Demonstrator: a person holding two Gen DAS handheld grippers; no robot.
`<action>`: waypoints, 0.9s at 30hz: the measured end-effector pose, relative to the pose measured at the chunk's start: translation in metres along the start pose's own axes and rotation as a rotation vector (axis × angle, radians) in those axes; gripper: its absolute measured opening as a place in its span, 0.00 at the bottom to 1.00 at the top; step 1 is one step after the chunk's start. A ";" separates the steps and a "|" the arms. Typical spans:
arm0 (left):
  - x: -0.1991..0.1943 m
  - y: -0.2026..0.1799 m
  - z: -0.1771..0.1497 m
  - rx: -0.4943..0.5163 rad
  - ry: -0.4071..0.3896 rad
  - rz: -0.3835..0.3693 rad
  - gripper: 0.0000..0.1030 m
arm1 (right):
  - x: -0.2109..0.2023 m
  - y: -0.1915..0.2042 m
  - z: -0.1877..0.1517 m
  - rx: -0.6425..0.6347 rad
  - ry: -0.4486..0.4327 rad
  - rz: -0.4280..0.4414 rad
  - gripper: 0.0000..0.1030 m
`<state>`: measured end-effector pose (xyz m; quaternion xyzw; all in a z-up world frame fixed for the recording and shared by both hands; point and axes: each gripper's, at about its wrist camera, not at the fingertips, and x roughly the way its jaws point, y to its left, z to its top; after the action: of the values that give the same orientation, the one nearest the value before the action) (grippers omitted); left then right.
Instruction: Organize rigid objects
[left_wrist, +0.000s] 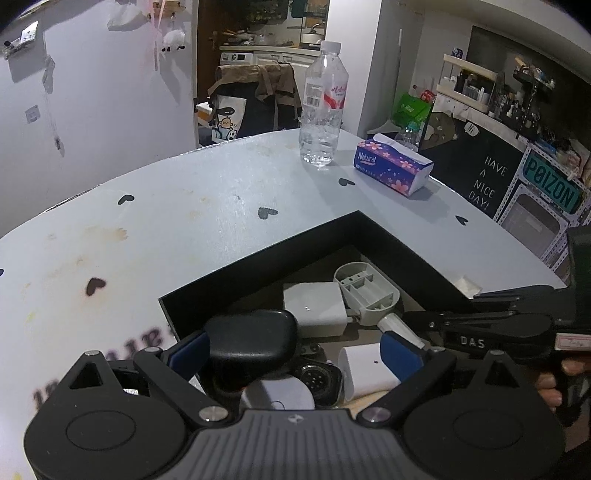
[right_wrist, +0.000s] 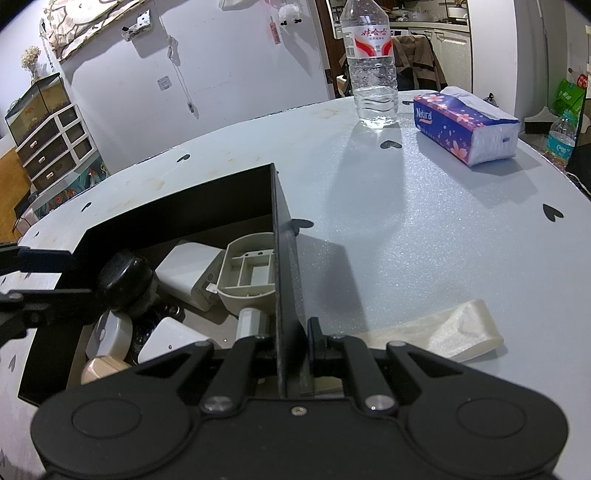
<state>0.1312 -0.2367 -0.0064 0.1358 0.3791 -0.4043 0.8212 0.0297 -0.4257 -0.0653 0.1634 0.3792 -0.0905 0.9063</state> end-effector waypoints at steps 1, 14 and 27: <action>-0.002 -0.001 0.000 -0.003 -0.002 -0.002 0.96 | 0.000 0.000 0.000 0.000 0.000 0.000 0.09; -0.037 -0.013 -0.011 -0.067 -0.019 0.057 0.98 | 0.000 0.002 0.001 -0.006 0.003 0.003 0.09; -0.056 -0.015 -0.039 -0.167 -0.068 0.217 1.00 | 0.000 0.006 0.004 -0.021 0.002 -0.023 0.10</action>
<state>0.0778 -0.1938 0.0096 0.0932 0.3667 -0.2846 0.8808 0.0342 -0.4219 -0.0610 0.1497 0.3829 -0.0967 0.9064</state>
